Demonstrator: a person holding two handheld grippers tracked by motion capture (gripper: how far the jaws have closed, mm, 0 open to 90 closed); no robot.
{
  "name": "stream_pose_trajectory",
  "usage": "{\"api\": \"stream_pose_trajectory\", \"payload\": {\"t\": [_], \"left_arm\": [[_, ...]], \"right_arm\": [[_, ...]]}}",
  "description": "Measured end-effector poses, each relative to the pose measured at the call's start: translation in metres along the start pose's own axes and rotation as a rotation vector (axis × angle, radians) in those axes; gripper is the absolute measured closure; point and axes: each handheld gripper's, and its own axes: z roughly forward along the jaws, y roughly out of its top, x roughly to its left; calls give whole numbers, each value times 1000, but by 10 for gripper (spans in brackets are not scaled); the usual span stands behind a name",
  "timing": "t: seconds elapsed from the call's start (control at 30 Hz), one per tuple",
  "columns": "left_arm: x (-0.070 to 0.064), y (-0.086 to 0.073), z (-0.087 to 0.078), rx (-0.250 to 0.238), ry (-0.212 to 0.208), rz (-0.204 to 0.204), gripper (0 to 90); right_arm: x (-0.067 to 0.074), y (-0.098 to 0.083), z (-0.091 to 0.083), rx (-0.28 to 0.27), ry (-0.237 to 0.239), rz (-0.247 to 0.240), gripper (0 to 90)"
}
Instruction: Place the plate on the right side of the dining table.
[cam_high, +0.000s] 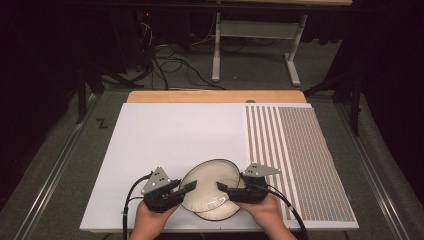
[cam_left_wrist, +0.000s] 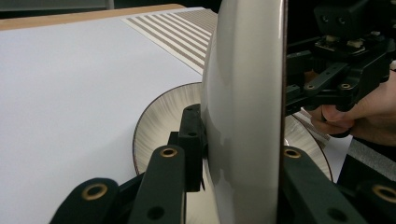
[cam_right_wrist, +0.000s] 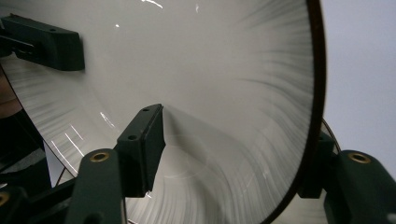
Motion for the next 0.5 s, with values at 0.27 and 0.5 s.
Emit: {"api": "stream_pose_trajectory", "payload": {"t": [0.27,0.5], "left_arm": [[-2,0,0,21,13,20,732],[-2,-2,1,31,36,8,716]], "right_arm": [[-1,-2,1,4,14,6,473],[-6,-1,-6,-16,31,18,589]]}}
